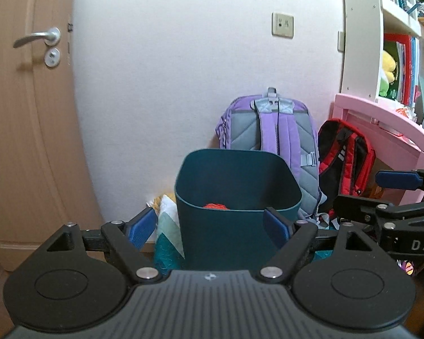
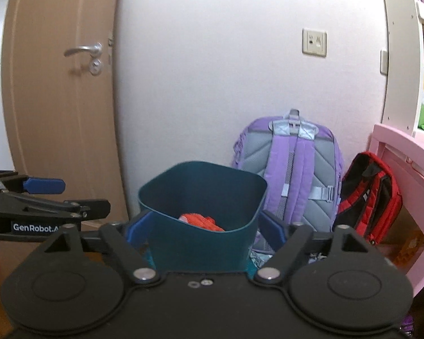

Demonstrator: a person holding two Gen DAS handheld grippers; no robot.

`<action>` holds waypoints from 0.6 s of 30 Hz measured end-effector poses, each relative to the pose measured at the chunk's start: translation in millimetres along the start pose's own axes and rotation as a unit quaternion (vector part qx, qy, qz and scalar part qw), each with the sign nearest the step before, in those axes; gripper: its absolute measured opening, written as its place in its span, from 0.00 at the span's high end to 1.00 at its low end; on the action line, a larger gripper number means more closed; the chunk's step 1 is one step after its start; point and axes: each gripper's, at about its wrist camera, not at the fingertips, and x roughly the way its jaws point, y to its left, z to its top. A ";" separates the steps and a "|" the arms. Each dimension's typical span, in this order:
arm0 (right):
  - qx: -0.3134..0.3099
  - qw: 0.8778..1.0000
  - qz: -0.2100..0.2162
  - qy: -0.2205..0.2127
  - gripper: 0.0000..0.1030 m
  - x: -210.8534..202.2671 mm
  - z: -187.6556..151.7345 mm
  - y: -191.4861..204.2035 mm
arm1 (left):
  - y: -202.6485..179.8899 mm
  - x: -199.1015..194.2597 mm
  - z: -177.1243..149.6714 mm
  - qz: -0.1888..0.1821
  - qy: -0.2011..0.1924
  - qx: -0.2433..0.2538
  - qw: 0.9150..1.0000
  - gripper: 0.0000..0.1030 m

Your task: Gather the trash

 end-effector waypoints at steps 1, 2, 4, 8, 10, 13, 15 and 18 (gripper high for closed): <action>0.000 1.000 0.003 -0.007 0.13 -5.8 -1.0 1.6 | -0.5 -6.3 -1.7 0.002 -0.005 0.002 1.000 0.17; -0.001 1.000 0.005 -0.012 0.10 -10.4 -1.6 3.2 | -0.6 -12.3 -3.6 0.004 -0.009 0.004 1.000 0.16; -0.005 1.000 0.010 -0.022 0.07 -20.3 -3.0 7.2 | -0.6 -23.2 -6.8 0.007 -0.019 0.004 1.000 0.04; -0.009 0.999 0.022 -0.038 0.00 -36.5 -5.6 13.7 | -1.8 -45.7 -14.7 0.011 -0.043 0.008 0.999 0.01; -0.009 0.999 0.026 -0.042 0.00 -43.6 -8.3 15.7 | -2.0 -55.7 -19.1 0.016 -0.052 0.008 0.998 0.00; -0.009 0.999 0.030 -0.044 0.00 -50.6 -13.0 17.1 | 1.2 -67.0 -24.6 0.012 -0.057 -0.003 0.998 0.00; -0.008 0.998 0.032 -0.045 0.00 -54.9 -16.3 17.2 | 3.4 -72.2 -27.3 0.008 -0.059 -0.012 0.998 0.00; -0.001 0.998 0.034 -0.050 0.00 -60.0 -19.9 15.8 | 5.1 -77.8 -31.7 0.002 -0.058 -0.016 0.998 0.00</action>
